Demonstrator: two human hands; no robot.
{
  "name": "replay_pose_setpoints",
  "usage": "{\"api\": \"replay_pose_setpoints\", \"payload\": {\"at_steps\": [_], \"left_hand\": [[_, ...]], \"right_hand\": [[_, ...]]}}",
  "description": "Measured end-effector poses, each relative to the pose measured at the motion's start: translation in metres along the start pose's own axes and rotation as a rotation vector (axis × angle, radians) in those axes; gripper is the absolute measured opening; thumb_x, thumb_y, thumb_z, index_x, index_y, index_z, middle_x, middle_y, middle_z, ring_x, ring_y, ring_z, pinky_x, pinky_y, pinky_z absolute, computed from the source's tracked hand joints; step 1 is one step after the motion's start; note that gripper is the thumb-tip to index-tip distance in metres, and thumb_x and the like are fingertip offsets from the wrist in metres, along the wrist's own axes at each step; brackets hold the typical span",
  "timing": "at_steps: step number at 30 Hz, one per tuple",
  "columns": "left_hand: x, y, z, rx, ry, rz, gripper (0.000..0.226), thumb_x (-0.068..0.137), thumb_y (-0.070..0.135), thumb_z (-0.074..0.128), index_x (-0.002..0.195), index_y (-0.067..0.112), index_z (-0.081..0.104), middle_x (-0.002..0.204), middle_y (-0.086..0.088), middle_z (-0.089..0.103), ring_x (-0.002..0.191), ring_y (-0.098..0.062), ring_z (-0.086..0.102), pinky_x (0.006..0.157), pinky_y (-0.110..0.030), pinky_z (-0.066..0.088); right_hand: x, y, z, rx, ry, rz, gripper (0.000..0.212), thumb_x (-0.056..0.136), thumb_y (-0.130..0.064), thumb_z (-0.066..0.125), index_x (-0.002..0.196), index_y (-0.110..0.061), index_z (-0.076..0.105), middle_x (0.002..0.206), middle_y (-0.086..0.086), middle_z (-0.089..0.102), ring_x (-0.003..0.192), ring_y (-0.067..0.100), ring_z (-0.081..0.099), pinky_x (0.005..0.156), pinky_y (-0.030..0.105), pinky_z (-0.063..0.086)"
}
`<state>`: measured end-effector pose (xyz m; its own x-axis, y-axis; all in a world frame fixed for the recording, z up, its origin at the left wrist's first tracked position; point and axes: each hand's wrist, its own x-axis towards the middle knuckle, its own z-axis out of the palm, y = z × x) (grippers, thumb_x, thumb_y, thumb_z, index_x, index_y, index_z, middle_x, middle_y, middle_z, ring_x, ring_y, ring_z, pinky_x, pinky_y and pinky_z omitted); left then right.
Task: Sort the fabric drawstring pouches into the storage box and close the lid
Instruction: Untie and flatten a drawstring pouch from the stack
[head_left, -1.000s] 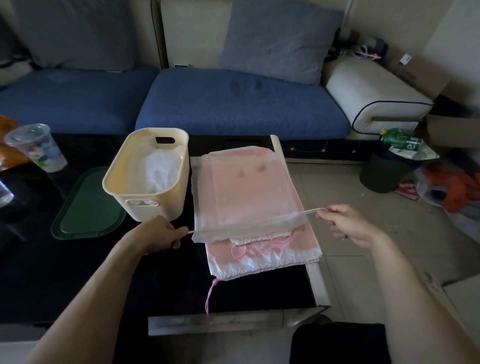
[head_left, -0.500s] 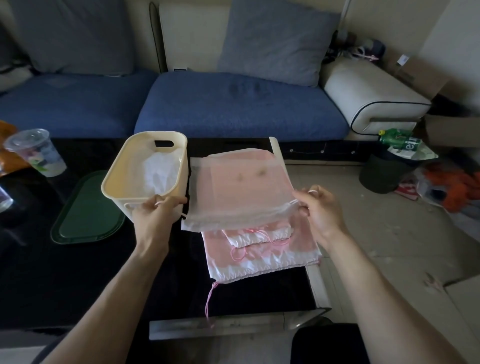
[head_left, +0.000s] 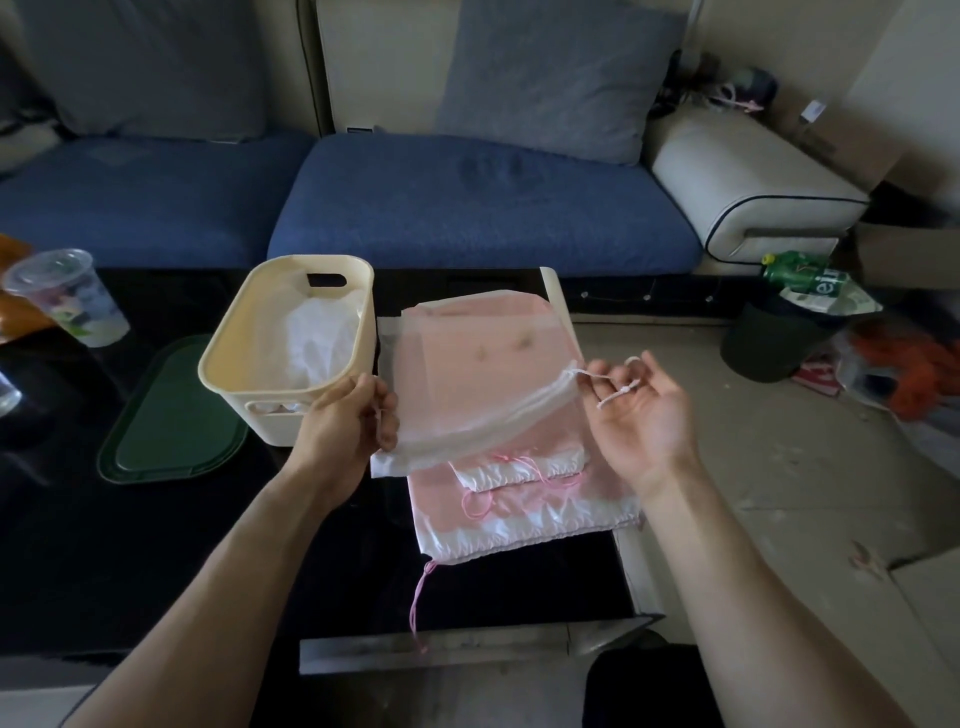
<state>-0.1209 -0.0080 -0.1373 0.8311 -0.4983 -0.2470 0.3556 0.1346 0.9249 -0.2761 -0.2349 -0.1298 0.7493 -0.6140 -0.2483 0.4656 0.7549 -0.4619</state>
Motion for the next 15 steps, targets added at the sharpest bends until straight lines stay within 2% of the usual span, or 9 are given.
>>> {"api": "replay_pose_setpoints", "payload": {"at_steps": [2, 3, 5, 8, 11, 13, 15], "left_hand": [[0.001, -0.001, -0.001, 0.064, -0.018, 0.017, 0.032, 0.109, 0.021, 0.034, 0.082, 0.009, 0.049, 0.068, -0.004, 0.056, 0.044, -0.013, 0.033, 0.044, -0.022, 0.031], [0.001, -0.001, -0.002, 0.084, -0.033, 0.022, 0.033, 0.109, 0.022, 0.035, 0.081, 0.009, 0.048, 0.066, -0.003, 0.055, 0.041, -0.011, 0.029, 0.043, -0.021, 0.028], [0.000, 0.002, -0.003, 0.133, -0.059, 0.032, 0.033, 0.108, 0.023, 0.037, 0.080, 0.009, 0.049, 0.060, -0.001, 0.049, 0.040, -0.010, 0.025, 0.042, -0.021, 0.024], [-0.001, 0.005, -0.007, 0.299, -0.032, 0.063, 0.032, 0.105, 0.023, 0.046, 0.082, 0.004, 0.055, 0.057, 0.001, 0.048, 0.047, -0.013, 0.030, 0.042, -0.021, 0.027], [-0.004, 0.008, -0.010, 0.633, 0.036, 0.166, 0.030, 0.097, 0.028, 0.062, 0.079, 0.005, 0.069, 0.054, 0.003, 0.056, 0.047, -0.011, 0.045, 0.046, -0.020, 0.040], [-0.007, 0.008, -0.010, 0.750, 0.018, 0.206, 0.021, 0.090, 0.029, 0.071, 0.078, 0.012, 0.075, 0.056, 0.005, 0.064, 0.048, -0.002, 0.053, 0.052, -0.015, 0.047], [-0.007, 0.006, -0.008, 0.732, -0.054, 0.195, 0.013, 0.089, 0.028, 0.071, 0.084, 0.018, 0.077, 0.062, 0.006, 0.069, 0.053, -0.007, 0.055, 0.058, -0.019, 0.052]], "right_hand": [[0.003, -0.010, -0.007, 0.096, 0.067, -0.007, 0.041, 0.106, -0.022, 0.036, 0.067, -0.016, 0.045, 0.060, 0.001, 0.041, 0.058, 0.017, 0.051, 0.062, 0.024, 0.053], [0.005, -0.016, -0.011, 0.107, 0.117, -0.007, 0.041, 0.106, -0.023, 0.035, 0.066, -0.017, 0.043, 0.058, -0.002, 0.037, 0.051, 0.013, 0.041, 0.049, 0.020, 0.043], [0.008, -0.028, -0.017, -0.004, 0.205, -0.016, 0.043, 0.106, -0.024, 0.036, 0.063, -0.018, 0.040, 0.055, -0.005, 0.031, 0.044, 0.010, 0.025, 0.038, 0.020, 0.023], [0.012, -0.036, -0.021, -0.255, 0.258, 0.008, 0.043, 0.105, -0.025, 0.040, 0.062, -0.020, 0.039, 0.051, -0.007, 0.031, 0.042, 0.009, 0.020, 0.037, 0.022, 0.016], [0.015, -0.036, -0.023, -0.582, 0.242, 0.004, 0.041, 0.107, -0.025, 0.040, 0.066, -0.019, 0.039, 0.051, -0.007, 0.030, 0.040, 0.007, 0.020, 0.036, 0.020, 0.015], [0.017, -0.035, -0.028, -0.871, 0.182, -0.024, 0.039, 0.108, -0.026, 0.041, 0.070, -0.016, 0.041, 0.057, -0.003, 0.033, 0.044, 0.008, 0.024, 0.039, 0.020, 0.021], [0.015, -0.031, -0.032, -1.160, 0.088, -0.082, 0.033, 0.108, -0.025, 0.043, 0.079, -0.011, 0.049, 0.065, 0.001, 0.044, 0.049, 0.010, 0.036, 0.046, 0.023, 0.032]]}}
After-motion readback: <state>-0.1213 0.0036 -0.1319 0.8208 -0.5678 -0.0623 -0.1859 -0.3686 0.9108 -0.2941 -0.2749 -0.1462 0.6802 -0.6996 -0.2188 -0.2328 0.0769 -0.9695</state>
